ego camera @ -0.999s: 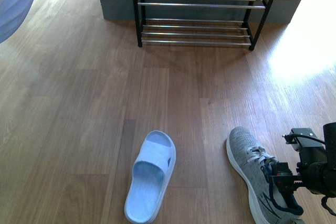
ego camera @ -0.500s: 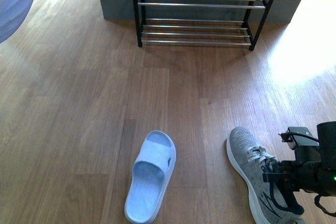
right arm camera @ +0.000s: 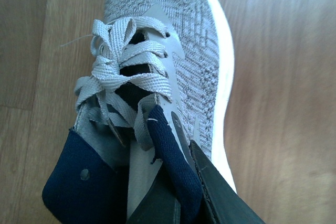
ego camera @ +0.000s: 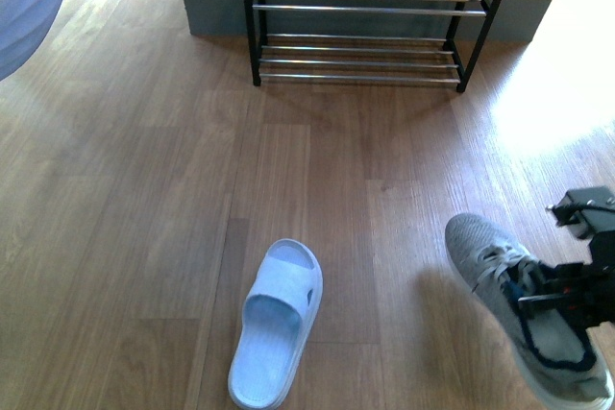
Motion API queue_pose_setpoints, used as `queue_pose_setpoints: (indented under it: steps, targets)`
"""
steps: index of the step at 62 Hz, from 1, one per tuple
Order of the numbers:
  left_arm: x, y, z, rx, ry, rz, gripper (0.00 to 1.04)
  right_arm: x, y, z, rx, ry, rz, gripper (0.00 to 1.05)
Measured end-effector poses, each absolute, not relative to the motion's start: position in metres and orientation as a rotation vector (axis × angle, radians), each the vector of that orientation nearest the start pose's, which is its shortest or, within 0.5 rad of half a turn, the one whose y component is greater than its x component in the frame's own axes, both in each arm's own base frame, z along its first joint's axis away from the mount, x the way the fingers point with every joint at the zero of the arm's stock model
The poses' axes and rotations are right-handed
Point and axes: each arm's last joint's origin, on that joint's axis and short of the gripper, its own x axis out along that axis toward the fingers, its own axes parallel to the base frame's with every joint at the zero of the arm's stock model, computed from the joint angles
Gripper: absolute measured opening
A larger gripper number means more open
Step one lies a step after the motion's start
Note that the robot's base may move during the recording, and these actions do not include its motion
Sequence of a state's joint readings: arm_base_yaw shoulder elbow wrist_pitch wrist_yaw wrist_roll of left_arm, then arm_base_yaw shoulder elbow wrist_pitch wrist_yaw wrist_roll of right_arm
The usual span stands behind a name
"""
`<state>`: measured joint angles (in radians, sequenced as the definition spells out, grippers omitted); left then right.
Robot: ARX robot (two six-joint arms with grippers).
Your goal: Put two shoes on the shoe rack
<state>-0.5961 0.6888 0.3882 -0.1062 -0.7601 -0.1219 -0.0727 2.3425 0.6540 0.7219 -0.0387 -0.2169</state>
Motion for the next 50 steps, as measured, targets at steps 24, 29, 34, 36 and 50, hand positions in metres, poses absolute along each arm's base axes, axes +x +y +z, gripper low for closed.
queue_pose_setpoints:
  steps: [24, 29, 34, 36, 50]
  targets:
    - [0.135, -0.067, 0.221, 0.135, 0.306, 0.18, 0.01, 0.253, -0.06, 0.113, -0.188, 0.676, 0.089, 0.01]
    - [0.135, -0.067, 0.221, 0.135, 0.306, 0.18, 0.01, 0.238, -0.065, 0.141, -0.181, 0.608, 0.088, 0.01]
    - [0.135, -0.067, 0.221, 0.135, 0.306, 0.18, 0.01, 0.218, -0.066, 0.17, -0.177, 0.525, 0.097, 0.01]
    - [0.135, -0.067, 0.221, 0.135, 0.306, 0.18, 0.01, 0.21, -0.064, 0.179, -0.176, 0.497, 0.106, 0.01]
    - [0.135, -0.067, 0.221, 0.135, 0.306, 0.18, 0.01, 0.159, -0.046, 0.213, -0.221, 0.311, 0.159, 0.01]
